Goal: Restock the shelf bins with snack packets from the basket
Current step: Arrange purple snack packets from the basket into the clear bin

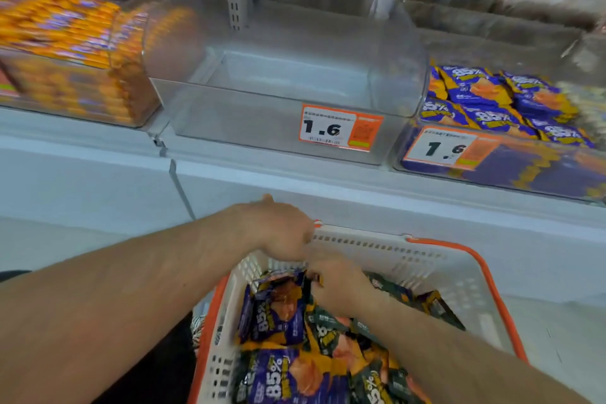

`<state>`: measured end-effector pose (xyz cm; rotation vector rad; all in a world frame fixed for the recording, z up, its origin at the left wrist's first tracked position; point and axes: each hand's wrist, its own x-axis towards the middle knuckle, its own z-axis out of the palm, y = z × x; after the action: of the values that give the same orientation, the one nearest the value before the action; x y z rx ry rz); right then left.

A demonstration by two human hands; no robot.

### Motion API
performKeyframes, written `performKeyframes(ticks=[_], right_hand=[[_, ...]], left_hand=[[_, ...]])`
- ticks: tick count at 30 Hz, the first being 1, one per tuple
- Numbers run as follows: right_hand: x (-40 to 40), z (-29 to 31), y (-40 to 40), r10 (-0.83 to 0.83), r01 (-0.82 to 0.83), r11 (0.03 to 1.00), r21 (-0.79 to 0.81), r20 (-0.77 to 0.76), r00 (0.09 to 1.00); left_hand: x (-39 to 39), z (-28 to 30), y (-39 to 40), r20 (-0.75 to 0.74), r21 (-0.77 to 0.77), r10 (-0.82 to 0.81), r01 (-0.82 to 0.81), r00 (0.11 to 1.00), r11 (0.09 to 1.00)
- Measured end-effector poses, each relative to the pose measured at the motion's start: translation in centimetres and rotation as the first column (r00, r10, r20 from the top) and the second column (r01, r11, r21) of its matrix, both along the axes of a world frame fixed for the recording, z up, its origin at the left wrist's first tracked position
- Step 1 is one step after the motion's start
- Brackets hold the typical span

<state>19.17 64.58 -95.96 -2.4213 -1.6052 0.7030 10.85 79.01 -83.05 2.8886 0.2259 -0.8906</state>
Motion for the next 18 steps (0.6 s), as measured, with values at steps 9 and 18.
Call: performKeyframes(ticks=[9,18], right_hand=[[-2.9,-4.1,2.9,0.091,-0.121,0.966,-0.228,-0.137,0.986],[0.6,2.7,0.7,-0.210,0.237,0.968,0.078,-0.262,0.942]], left_hand=[[-0.1,-0.3,1.0,0.028,-0.010,0.065,-0.065,0.998,0.998],[0.5,-0.6,0.4,0.092,-0.425,0.402,-0.329,0.911,0.843]])
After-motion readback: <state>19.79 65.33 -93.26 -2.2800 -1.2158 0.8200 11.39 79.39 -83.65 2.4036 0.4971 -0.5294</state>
